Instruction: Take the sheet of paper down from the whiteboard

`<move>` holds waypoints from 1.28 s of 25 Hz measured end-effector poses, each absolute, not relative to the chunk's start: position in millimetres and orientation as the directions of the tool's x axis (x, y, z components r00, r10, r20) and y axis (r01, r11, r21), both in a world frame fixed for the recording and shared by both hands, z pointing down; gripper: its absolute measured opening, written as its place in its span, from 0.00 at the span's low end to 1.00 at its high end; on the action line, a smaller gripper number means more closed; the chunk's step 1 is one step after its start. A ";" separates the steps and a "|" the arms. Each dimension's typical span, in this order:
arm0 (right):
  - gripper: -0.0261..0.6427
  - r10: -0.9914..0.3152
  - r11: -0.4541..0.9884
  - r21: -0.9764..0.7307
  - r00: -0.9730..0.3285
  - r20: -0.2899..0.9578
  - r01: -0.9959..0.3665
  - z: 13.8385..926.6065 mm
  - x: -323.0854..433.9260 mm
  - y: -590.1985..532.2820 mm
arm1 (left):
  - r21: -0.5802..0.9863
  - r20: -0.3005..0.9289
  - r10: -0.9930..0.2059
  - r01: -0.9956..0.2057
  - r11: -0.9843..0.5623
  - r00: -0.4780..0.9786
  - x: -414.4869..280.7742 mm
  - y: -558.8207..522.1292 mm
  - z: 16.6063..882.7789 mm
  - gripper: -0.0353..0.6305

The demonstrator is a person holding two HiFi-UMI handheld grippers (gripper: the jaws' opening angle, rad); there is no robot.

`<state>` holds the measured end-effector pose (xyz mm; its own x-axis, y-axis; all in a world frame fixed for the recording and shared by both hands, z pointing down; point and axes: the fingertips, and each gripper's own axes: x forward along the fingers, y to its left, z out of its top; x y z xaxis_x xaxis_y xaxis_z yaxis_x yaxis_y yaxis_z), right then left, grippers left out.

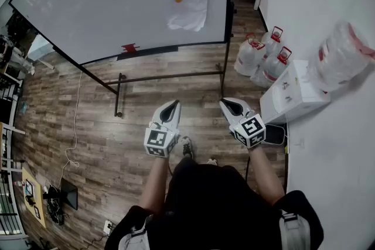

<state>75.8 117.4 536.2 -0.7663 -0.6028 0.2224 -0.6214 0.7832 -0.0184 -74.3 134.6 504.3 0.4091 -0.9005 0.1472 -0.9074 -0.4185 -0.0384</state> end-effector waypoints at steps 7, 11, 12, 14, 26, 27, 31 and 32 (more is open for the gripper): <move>0.05 -0.603 0.779 -0.044 -0.767 0.220 -0.625 533.7 77.6 124.9 | -0.052 0.133 -0.898 -0.902 -0.430 0.420 -75.0 144.6 506.4 0.07; 0.05 -0.597 0.783 -0.053 -0.773 0.213 -0.620 532.7 73.7 129.2 | -0.046 0.135 -0.901 -0.906 -0.421 0.412 -80.9 148.4 506.8 0.07; 0.05 -0.600 0.781 -0.053 -0.771 0.213 -0.622 532.5 72.8 129.3 | -0.046 0.135 -0.902 -0.907 -0.419 0.410 -82.4 148.9 506.5 0.07; 0.05 -0.608 0.775 -0.060 -0.767 0.207 -0.630 531.1 72.9 128.5 | -0.047 0.132 -0.904 -0.908 -0.416 0.407 -83.5 149.0 505.1 0.07; 0.05 -0.608 0.768 -0.099 -0.768 0.202 -0.633 531.2 65.7 118.1 | -0.059 0.126 -0.907 -0.909 -0.412 0.402 -93.5 142.8 498.0 0.07; 0.05 -0.607 0.767 -0.102 -0.768 0.205 -0.634 531.9 62.9 115.7 | -0.058 0.127 -0.907 -0.910 -0.410 0.401 -96.8 140.6 497.7 0.07; 0.05 -0.602 0.772 -0.093 -0.771 0.210 -0.628 532.2 45.6 105.3 | -0.049 0.126 -0.911 -0.915 -0.400 0.392 -115.0 128.2 499.0 0.07; 0.05 -0.600 0.774 -0.088 -0.771 0.211 -0.627 531.4 40.4 101.7 | -0.046 0.125 -0.912 -0.916 -0.399 0.391 -120.0 122.8 499.5 0.07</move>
<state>40.4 101.7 531.4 -0.7715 -0.6003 0.2108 -0.6266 0.7744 -0.0876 -120.0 122.8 499.5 0.3906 -0.9120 0.1250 -0.9159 -0.3986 -0.0464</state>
